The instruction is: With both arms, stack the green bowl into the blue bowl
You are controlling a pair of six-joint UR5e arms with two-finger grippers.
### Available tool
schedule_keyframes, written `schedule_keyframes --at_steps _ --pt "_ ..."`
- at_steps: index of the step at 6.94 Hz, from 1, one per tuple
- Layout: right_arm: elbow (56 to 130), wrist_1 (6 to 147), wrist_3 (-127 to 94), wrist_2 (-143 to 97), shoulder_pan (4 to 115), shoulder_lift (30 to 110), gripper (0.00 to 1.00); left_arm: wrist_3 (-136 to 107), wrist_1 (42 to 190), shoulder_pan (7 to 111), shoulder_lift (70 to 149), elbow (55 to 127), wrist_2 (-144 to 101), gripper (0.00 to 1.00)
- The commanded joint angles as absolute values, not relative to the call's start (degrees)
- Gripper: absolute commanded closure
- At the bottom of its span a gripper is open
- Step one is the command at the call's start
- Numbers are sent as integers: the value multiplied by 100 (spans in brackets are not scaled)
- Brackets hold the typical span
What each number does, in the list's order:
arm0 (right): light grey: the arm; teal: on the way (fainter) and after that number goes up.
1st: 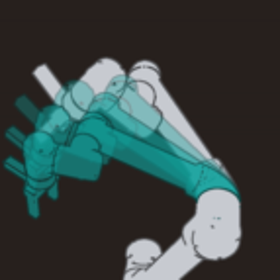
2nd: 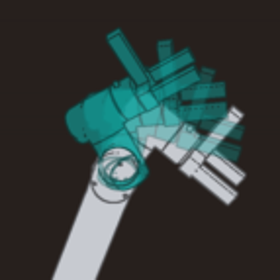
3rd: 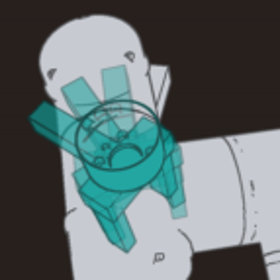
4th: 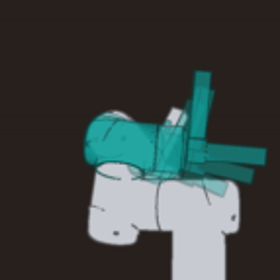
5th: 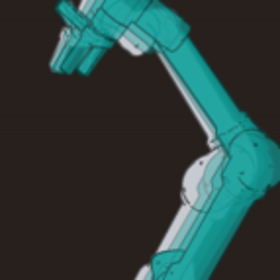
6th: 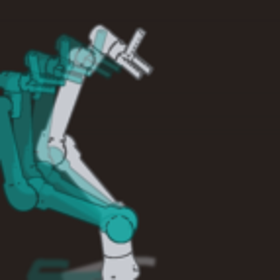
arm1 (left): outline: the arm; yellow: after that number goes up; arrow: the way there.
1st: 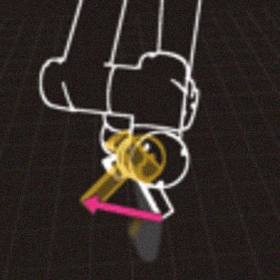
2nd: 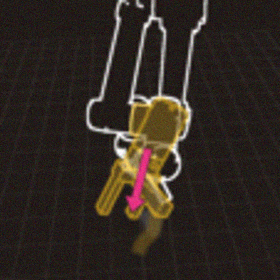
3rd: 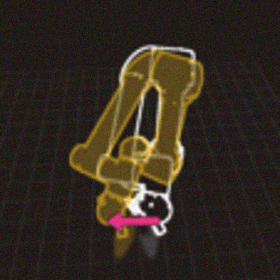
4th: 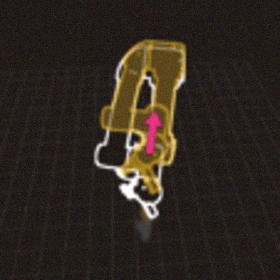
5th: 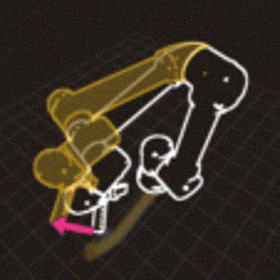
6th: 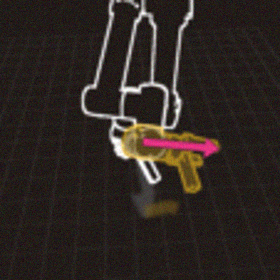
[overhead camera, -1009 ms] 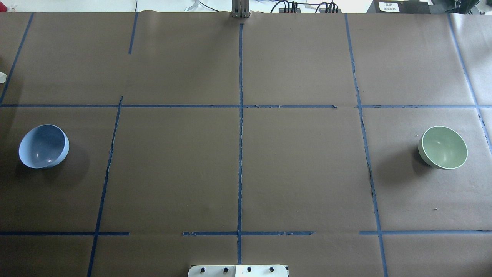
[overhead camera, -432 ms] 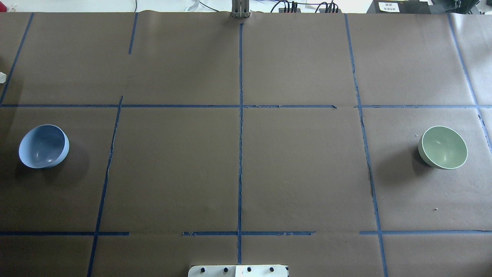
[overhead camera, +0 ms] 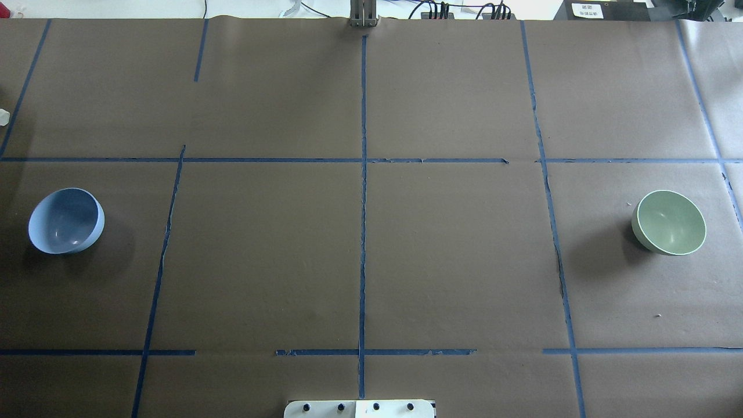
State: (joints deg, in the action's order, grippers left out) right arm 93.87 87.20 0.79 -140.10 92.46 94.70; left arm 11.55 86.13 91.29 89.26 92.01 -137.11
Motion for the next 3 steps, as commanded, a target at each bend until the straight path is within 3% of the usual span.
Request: schedule_keyframes --at_steps 1,3 --pt "9439 8719 53 -13992 9246 9440 0 1108 8622 9114 8965 9298 -13755 0" --pt "9448 8736 18 -13957 9237 9404 0 201 8640 8574 8948 9735 -14506 0"
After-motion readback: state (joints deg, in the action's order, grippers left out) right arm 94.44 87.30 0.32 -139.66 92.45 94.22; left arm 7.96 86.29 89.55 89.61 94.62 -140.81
